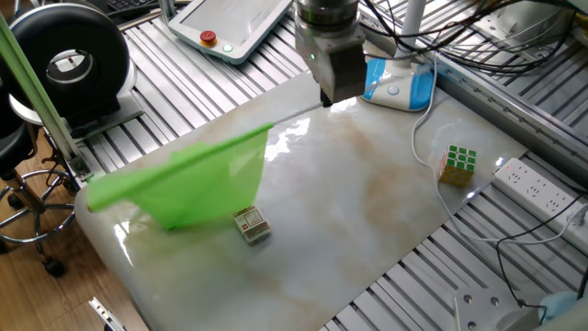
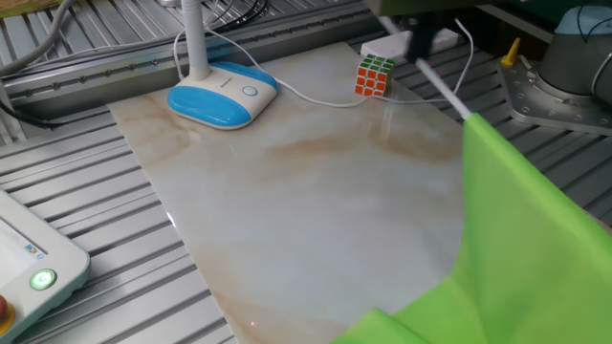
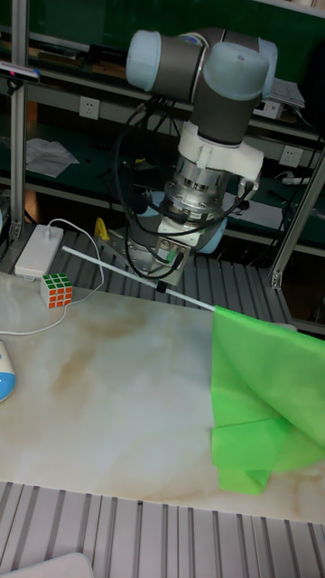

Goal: Wave the flag

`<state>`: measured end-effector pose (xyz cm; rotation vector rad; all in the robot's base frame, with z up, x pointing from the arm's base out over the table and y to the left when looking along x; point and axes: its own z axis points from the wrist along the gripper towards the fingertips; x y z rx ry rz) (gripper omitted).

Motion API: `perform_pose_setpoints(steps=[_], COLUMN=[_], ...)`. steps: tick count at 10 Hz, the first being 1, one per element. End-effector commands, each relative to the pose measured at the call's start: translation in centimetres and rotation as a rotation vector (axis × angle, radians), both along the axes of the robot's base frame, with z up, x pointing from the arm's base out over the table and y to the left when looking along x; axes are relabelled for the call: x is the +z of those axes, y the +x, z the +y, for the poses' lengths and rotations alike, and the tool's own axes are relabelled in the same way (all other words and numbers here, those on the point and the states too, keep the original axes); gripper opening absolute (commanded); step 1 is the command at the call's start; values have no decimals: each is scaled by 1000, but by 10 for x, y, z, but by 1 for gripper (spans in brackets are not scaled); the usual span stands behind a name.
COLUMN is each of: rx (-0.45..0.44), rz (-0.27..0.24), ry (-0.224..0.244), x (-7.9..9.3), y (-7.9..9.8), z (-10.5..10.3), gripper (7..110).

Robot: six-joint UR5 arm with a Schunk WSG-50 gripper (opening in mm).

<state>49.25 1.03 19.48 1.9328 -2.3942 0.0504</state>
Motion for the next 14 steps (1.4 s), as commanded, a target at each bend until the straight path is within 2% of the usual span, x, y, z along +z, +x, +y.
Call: perform_pose_setpoints(steps=[1, 3, 5, 7, 10, 11, 12, 13, 14], rx=[6, -158, -323, -476, -709, -774, -817, -832, -814], rz=[19, 68, 117, 170, 220, 226, 235, 231, 222], ry=[47, 110, 151, 167, 108, 68, 70, 50, 10], x=[-2, 0, 2, 3, 1, 0, 0, -1, -2], y=[-4, -17, -27, -35, -42, -46, -46, -46, -48], z=[10, 28, 44, 57, 62, 57, 60, 56, 45], gripper=[7, 7, 7, 7, 7, 7, 7, 7, 7])
